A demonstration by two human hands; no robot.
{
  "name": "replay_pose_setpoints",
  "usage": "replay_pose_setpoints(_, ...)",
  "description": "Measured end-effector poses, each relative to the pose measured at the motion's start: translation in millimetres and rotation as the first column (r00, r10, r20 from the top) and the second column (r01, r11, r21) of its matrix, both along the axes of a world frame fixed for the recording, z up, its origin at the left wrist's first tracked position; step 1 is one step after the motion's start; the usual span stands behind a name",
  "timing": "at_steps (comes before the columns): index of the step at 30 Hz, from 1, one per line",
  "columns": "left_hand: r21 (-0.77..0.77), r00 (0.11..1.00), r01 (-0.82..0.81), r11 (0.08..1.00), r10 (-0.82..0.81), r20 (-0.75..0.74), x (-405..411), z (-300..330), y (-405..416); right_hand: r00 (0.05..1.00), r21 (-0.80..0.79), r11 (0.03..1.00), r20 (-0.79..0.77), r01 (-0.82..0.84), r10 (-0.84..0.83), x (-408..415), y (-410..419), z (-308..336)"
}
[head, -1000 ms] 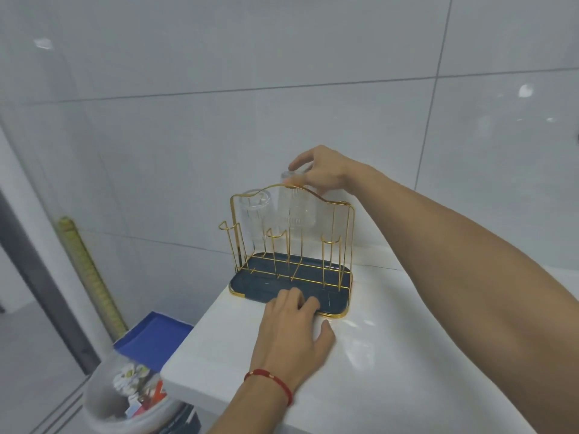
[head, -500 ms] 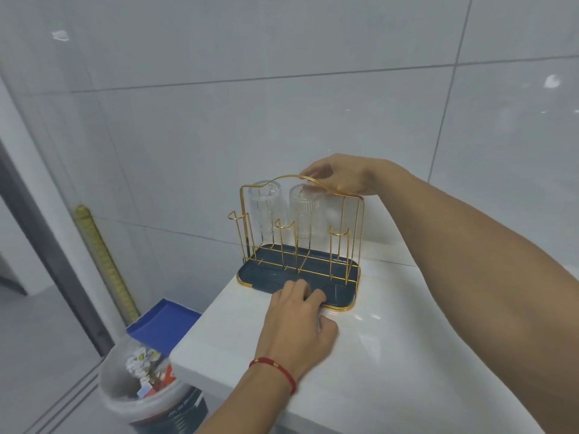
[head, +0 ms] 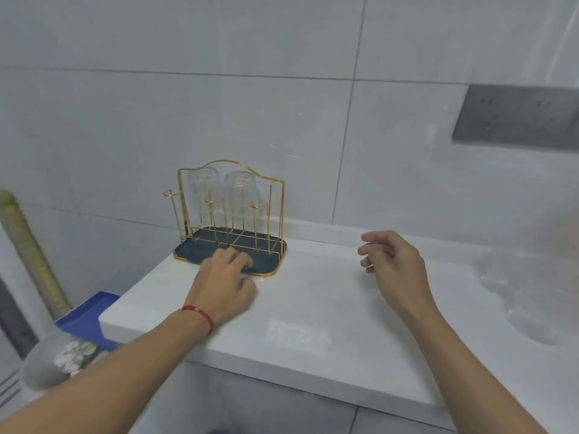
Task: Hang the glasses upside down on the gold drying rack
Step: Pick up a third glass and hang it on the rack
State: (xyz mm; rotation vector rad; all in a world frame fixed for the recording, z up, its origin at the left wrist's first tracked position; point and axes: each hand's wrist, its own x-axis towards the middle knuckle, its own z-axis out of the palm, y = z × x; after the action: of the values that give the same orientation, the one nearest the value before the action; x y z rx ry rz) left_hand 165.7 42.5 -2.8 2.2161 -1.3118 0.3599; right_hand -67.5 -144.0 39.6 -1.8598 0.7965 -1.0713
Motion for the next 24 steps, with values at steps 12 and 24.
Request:
replay_pose_setpoints(12,-0.148,0.868,0.483,0.863,-0.494,-0.048,-208,10,-128,0.723,-0.195,0.710,-0.007,0.677,-0.691,-140,-22,-49)
replay_pose_setpoints(24,-0.101,0.869,0.473,0.875,-0.482,-0.108,-220,-7,-138,0.610,0.039,0.610,-0.104,0.792,-0.785,-150,-74,-45)
